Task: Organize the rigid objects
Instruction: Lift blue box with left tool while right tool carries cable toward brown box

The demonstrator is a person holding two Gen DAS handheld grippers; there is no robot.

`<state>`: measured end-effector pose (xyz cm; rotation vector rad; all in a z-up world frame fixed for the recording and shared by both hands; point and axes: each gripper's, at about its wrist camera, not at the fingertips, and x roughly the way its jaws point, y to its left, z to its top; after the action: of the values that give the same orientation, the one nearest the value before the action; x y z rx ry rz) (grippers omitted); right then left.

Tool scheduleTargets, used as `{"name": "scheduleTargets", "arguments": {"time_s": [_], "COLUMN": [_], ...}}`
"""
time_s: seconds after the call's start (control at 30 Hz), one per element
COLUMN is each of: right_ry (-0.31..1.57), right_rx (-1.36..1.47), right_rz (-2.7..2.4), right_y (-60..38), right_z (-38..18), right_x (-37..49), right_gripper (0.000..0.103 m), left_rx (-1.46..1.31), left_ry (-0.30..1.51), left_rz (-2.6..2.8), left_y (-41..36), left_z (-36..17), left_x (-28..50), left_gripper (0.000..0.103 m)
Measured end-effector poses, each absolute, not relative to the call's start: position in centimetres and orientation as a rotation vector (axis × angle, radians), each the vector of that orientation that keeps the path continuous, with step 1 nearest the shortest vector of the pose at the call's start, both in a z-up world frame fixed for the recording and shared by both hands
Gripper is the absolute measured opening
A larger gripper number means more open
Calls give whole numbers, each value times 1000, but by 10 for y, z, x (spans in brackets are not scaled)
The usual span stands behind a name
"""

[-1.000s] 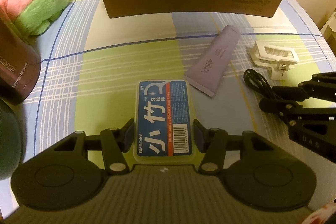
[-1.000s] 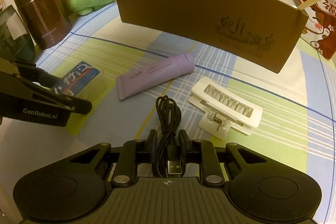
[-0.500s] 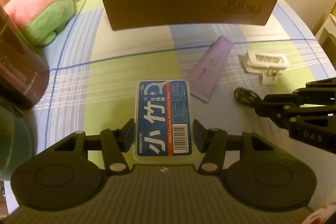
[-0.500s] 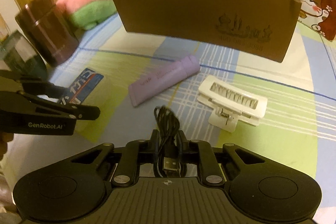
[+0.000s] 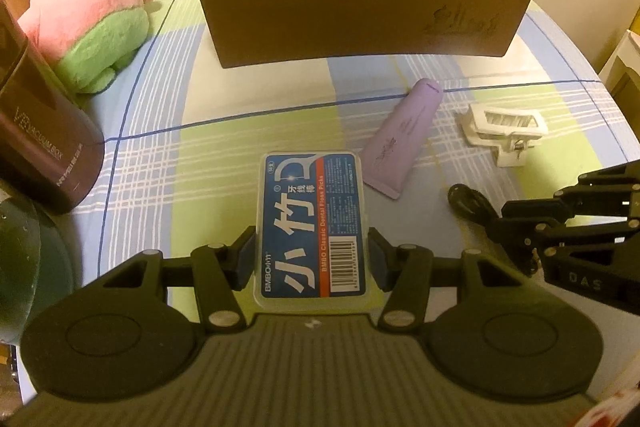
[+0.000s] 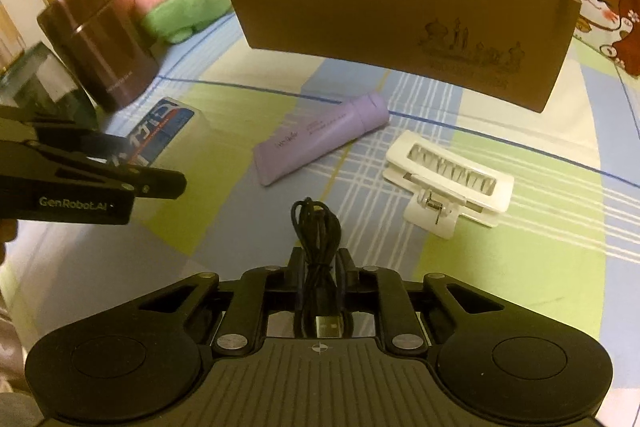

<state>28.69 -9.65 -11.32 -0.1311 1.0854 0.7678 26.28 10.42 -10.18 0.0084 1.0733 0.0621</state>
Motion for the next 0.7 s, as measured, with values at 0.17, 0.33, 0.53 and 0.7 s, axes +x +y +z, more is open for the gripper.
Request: {"name": "scheduleTargets", "arguments": {"time_s": [0.17,0.33,0.53,0.7], "right_ry": [1074,1052,1016,969], "right_rx": [-165,-175,-120,-51], "right_rz": [762,761,761,768], "right_y": [-88,-81,-86,-93], "right_z": [-121,-123,-114,-98], "right_x": [289,291,291,294], "right_gripper": [17,17,15,13], "left_rx": [14,14,16,23], "left_ry": [1075,1071,1059,1040], "left_rz": [65,62,60,59], "left_y": [106,106,107,108], "left_z": [-103,-103,-99,-92], "left_x": [264,264,264,269], "left_gripper": [53,53,53,53]}}
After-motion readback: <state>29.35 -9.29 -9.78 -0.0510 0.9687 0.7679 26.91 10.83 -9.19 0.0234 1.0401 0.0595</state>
